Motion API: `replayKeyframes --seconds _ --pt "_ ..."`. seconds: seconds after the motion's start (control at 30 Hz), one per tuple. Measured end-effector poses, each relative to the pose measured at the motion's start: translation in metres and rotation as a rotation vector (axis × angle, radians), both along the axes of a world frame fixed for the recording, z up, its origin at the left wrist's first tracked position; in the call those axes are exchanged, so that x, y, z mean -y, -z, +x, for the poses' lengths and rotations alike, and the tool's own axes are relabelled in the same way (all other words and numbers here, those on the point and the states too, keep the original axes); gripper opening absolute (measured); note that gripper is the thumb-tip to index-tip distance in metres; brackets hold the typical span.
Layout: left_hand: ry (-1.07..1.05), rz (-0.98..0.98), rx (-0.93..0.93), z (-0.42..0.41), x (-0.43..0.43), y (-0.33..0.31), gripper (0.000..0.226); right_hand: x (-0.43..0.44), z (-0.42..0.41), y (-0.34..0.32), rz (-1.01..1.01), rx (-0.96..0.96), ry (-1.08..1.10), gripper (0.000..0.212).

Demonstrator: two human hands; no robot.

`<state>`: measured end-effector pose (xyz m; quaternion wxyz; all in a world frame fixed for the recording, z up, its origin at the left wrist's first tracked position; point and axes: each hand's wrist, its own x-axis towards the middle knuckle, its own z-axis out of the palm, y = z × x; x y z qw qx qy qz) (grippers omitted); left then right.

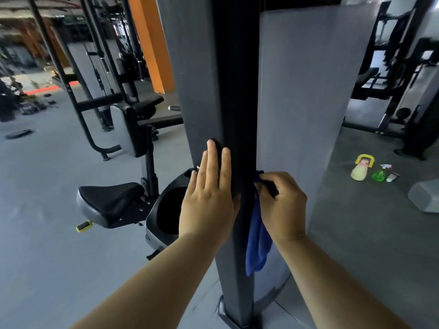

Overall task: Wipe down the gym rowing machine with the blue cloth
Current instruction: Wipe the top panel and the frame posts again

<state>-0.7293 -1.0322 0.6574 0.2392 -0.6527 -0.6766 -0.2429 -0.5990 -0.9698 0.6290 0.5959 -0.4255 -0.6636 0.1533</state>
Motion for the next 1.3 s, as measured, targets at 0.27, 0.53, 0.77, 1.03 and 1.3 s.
replayKeyframes --seconds 0.27,0.53,0.77,1.03,1.3 --pt "0.014 -0.085 -0.067 -0.002 0.014 0.009 0.084 0.008 -0.009 -0.015 0.012 -0.062 0.033 0.011" --pt "-0.072 -0.042 -0.297 0.012 0.03 0.042 0.068 0.01 0.003 0.049 -0.133 -0.014 -0.027 0.012" --pt "-0.118 -0.07 -0.333 0.024 0.029 0.101 0.073 -0.009 0.008 0.073 0.084 0.026 -0.05 0.01" --pt "0.056 -0.098 -0.208 0.017 0.031 0.182 0.07 -0.008 0.014 0.113 0.092 0.095 -0.054 0.009" --pt "0.052 0.008 -0.066 0.004 0.002 0.229 0.075 -0.012 0.018 0.204 0.117 0.151 -0.091 0.018"
